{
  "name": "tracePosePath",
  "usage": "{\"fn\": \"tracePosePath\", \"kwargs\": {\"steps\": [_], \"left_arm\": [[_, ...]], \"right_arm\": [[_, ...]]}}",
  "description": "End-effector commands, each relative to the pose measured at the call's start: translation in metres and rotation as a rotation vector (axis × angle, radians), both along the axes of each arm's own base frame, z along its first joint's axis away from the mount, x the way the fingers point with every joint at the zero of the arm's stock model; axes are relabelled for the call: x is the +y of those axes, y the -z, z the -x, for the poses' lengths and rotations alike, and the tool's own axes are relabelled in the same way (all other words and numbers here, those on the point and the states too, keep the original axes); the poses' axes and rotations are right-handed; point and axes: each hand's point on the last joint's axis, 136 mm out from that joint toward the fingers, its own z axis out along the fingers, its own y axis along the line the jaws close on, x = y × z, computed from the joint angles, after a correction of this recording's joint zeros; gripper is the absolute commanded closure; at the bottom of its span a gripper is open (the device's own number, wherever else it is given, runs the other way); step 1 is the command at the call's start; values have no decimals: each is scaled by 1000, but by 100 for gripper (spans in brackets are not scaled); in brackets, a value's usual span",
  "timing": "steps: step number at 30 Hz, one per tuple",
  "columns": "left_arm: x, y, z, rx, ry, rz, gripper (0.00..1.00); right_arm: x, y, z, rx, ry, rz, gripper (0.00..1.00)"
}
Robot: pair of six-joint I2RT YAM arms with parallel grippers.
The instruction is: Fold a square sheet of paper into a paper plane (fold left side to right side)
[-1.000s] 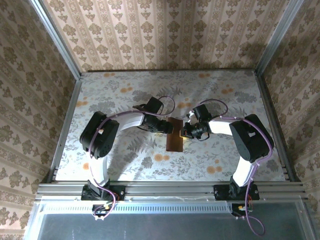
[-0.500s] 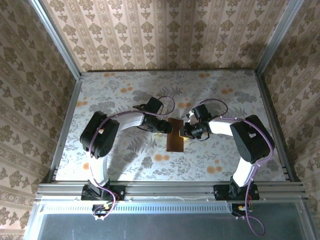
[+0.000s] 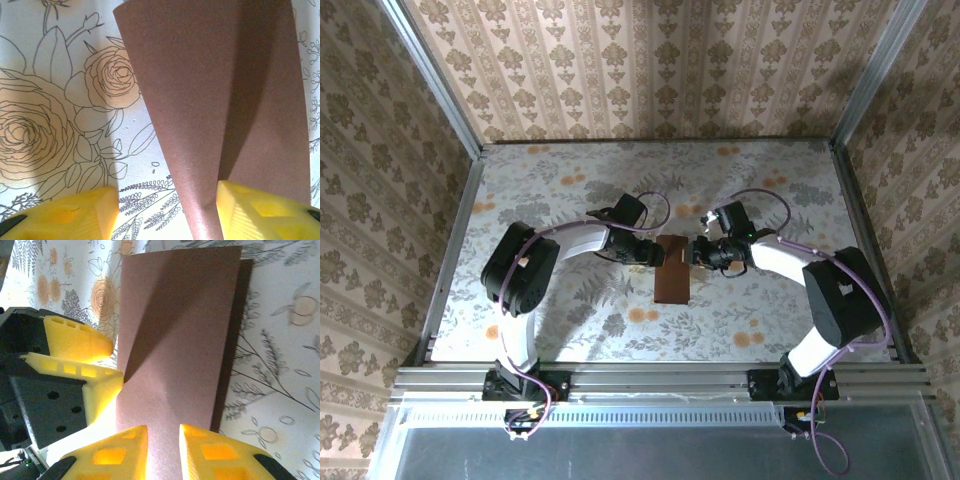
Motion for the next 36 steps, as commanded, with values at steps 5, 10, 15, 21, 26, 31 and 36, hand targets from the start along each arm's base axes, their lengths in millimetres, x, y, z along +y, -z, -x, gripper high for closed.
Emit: {"fn": "tracePosePath", "kwargs": {"steps": [5, 10, 15, 21, 26, 31, 36], "left_arm": [[-3, 42, 25, 78, 56, -86, 43], [1, 49, 27, 76, 69, -125, 44], [4, 54, 27, 77, 74, -154, 44], [7, 55, 25, 68, 73, -172, 45], [8, 56, 24, 65, 76, -183, 45], [11, 57, 24, 55, 82, -204, 45], [10, 57, 23, 54, 84, -204, 46]], "right_arm": [[-21, 4, 13, 31, 35, 57, 74], [-15, 9, 14, 46, 24, 26, 76], [-9, 15, 14, 58, 13, 16, 77], [-4, 20, 15, 69, 4, 19, 77], [-4, 20, 14, 66, 6, 25, 77], [-7, 17, 14, 51, 16, 39, 77], [-7, 15, 14, 49, 11, 41, 77]]}}
